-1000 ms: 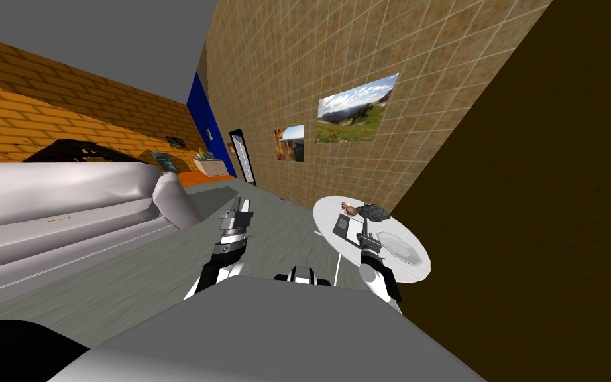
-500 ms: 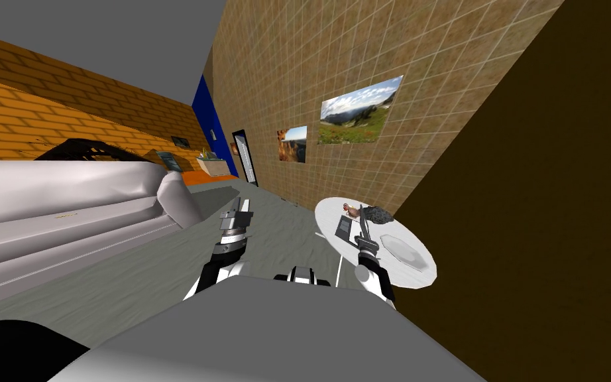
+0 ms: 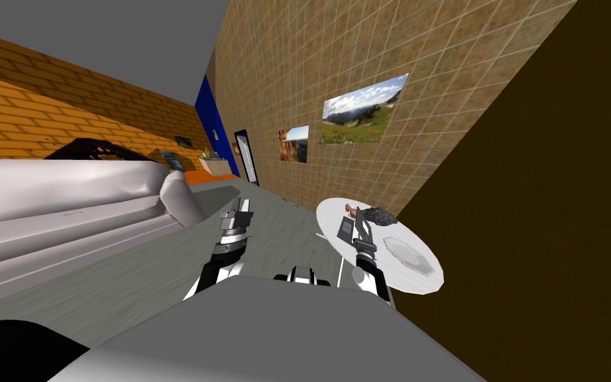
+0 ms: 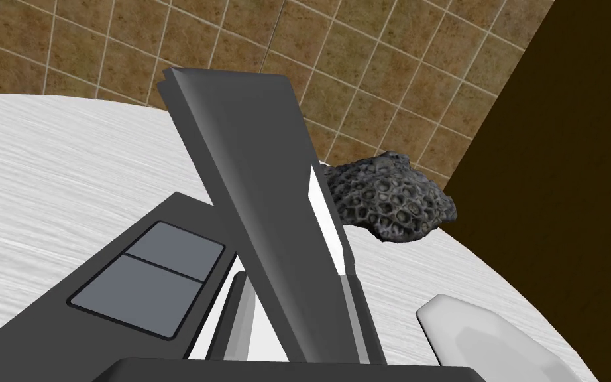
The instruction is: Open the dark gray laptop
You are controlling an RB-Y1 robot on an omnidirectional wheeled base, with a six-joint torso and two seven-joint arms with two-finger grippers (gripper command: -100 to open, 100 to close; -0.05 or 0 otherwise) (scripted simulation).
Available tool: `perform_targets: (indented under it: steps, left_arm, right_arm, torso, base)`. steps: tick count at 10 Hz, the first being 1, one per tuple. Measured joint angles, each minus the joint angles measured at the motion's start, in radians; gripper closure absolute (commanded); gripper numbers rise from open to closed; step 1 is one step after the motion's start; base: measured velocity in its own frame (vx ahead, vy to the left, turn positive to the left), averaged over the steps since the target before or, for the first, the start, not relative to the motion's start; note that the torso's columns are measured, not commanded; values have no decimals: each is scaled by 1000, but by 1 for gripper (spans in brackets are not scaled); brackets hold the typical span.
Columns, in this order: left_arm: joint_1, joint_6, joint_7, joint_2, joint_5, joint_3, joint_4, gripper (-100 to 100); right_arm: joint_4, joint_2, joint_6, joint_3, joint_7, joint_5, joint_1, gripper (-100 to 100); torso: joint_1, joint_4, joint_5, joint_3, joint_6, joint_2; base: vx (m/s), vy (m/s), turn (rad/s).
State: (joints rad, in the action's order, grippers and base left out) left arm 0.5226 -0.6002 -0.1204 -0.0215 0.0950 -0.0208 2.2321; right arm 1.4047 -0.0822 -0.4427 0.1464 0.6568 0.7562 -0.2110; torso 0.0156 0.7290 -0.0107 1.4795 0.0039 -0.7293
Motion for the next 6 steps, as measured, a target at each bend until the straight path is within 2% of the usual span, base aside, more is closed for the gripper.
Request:
perform_targets:
  steps: [2, 6]
  left_arm:
    - [0, 0, 0, 0, 0, 0, 0, 0]
    - [0, 0, 0, 0, 0, 0, 0, 0]
  right_arm:
    - [-62, -8, -40, -13, -13, -39, 15, 100]
    - [-106, -1, -95, -23, -50, -84, 9, 100]
  torso:
    - [1, -1, -1, 0, 0, 0]
    - [-4, 5, 5, -2, 0, -4]
  base:
    - [11, 17, 19]
    - [36, 3, 13]
